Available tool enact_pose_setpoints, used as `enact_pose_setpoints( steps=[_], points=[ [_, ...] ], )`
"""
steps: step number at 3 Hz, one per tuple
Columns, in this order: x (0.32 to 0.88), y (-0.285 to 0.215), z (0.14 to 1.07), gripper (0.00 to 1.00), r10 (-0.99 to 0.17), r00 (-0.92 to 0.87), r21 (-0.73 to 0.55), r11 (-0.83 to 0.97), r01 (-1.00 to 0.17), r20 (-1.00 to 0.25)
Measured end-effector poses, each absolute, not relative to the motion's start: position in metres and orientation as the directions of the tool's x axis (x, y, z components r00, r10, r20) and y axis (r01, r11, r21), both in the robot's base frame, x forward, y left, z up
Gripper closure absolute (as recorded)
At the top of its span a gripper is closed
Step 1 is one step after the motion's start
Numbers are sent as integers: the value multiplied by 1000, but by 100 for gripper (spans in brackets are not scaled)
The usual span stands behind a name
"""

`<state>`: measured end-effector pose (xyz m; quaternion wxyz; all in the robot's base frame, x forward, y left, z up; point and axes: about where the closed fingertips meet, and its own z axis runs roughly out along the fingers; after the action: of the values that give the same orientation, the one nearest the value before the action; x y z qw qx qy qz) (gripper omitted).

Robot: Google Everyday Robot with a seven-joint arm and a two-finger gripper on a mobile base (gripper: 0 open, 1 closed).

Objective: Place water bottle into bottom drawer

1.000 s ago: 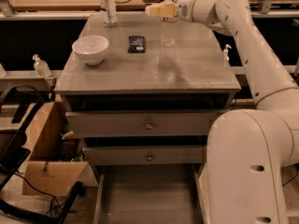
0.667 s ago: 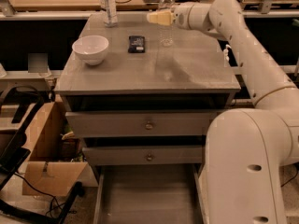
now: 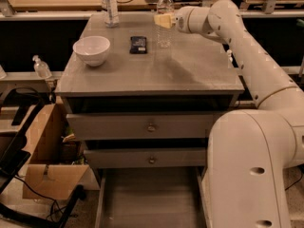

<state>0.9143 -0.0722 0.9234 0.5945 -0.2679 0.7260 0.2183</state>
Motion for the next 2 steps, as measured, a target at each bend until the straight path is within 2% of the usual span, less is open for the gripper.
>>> enact_pose_setpoints(
  steps=[1,2],
  points=[
    [915,-69,922,96,-130,-151,0,759,-652,-980],
    [906,-68,946,100,-129,-99,-31,749,-662,-987]
  ],
)
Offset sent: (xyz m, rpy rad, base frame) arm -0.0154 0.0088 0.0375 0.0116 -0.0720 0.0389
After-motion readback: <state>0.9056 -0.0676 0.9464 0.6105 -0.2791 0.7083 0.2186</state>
